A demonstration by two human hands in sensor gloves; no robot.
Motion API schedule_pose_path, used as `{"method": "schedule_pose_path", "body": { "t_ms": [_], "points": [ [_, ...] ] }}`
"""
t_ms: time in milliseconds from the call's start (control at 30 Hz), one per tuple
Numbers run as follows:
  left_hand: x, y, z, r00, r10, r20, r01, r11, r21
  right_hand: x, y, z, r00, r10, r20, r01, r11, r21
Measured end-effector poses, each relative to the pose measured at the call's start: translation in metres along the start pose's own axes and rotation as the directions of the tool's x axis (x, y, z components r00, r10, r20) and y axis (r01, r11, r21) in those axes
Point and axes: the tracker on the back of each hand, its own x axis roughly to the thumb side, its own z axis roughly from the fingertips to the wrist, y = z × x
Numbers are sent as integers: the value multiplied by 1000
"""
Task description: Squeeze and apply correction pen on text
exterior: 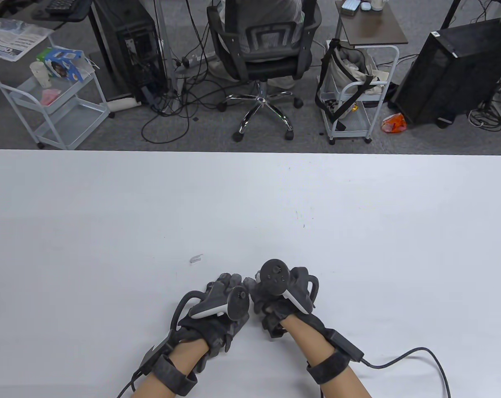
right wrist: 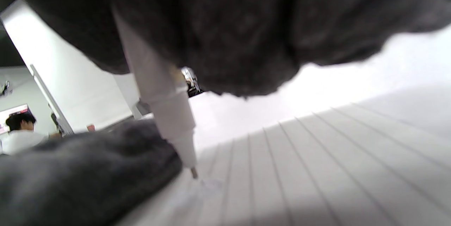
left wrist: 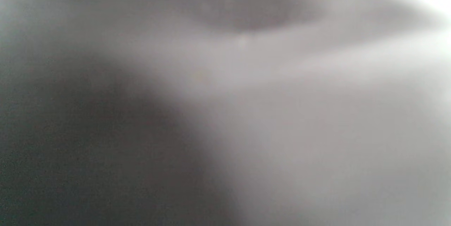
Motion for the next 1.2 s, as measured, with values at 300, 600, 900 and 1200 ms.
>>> {"method": "schedule_pose_path", "body": {
  "t_ms": [300,600,900,1200],
  "points": [
    [0,0,0,1000,1,0,-1,1000,-1,-11,-20,4,998,-57,-14,56,997,-51],
    [0,0,0,1000,-5,-4,5,1000,-3,-38,-80,20,962,-274,4,268,936,-228],
    [1,4,2,998,-59,-33,61,997,49,-57,-97,24,919,-395,-15,375,883,-281],
    [-19,24,24,997,-43,-59,60,948,313,-62,-100,24,902,-431,-21,408,868,-282]
  ]
}}
